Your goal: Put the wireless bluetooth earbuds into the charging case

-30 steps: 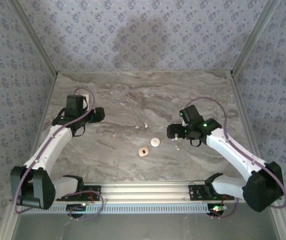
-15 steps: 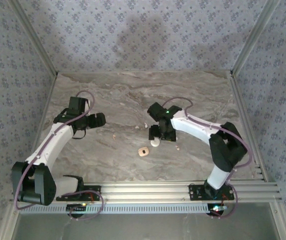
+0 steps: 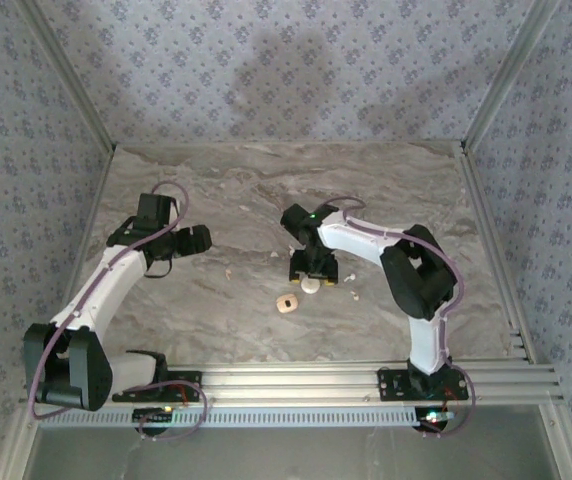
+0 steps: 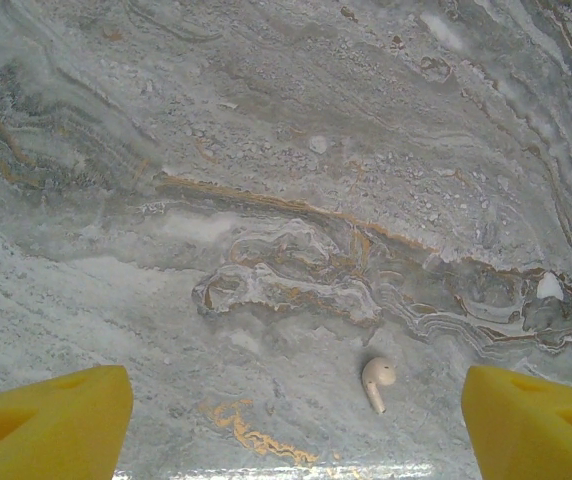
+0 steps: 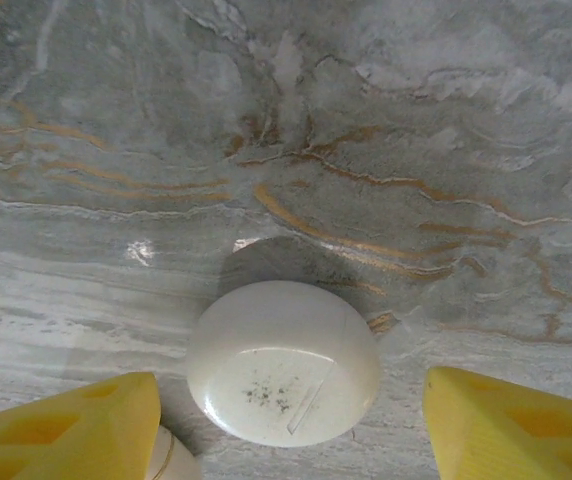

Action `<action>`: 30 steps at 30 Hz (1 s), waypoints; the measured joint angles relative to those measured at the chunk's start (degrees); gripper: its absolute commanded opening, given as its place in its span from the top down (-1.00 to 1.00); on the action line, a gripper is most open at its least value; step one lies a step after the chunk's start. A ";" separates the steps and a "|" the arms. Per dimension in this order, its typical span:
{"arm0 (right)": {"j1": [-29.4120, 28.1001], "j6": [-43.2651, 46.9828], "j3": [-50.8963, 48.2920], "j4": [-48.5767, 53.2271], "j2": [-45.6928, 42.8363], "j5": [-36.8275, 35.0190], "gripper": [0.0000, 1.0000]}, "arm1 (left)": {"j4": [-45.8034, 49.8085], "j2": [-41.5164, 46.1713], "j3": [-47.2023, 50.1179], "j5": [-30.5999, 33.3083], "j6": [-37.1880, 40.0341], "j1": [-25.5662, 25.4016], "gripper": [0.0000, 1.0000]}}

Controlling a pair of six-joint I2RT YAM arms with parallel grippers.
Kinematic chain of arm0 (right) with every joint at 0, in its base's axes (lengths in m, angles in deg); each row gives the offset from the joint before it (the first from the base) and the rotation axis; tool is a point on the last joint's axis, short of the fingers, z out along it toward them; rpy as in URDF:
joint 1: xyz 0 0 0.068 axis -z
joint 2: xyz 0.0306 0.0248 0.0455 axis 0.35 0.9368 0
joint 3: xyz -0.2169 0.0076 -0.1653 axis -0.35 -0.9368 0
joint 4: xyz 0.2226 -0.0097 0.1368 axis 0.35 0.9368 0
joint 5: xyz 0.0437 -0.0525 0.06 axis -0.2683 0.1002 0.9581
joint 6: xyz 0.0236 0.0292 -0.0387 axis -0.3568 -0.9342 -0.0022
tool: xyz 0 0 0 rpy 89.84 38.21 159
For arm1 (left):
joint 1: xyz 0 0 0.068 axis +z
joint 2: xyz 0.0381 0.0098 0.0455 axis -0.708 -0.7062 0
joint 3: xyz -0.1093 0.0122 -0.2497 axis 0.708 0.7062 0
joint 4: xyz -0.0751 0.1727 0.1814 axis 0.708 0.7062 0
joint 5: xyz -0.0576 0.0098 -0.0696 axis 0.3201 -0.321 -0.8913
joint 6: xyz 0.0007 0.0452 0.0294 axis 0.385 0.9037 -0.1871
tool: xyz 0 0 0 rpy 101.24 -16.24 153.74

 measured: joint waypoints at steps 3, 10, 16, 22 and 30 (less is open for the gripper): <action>0.00 -0.20 0.35 -0.15 0.92 0.59 -0.31 | -0.02 0.00 0.00 0.00 0.00 0.00 -0.72; 0.00 -0.79 0.44 -0.28 2.51 0.92 -0.16 | -0.44 -1.36 0.00 0.00 -0.17 0.00 -0.72; 0.00 -0.81 0.44 -0.42 2.62 0.94 -0.04 | -0.57 -2.60 0.00 -0.04 -0.42 0.00 -0.71; 0.04 -0.79 -0.17 -1.18 2.10 0.90 0.04 | -0.24 -3.78 -0.90 -0.98 -0.59 0.00 -0.71; 0.04 -0.74 -9.64 -11.17 -5.18 -1.40 0.04 | 1.92 -4.83 -5.53 -4.63 -0.55 0.00 -0.68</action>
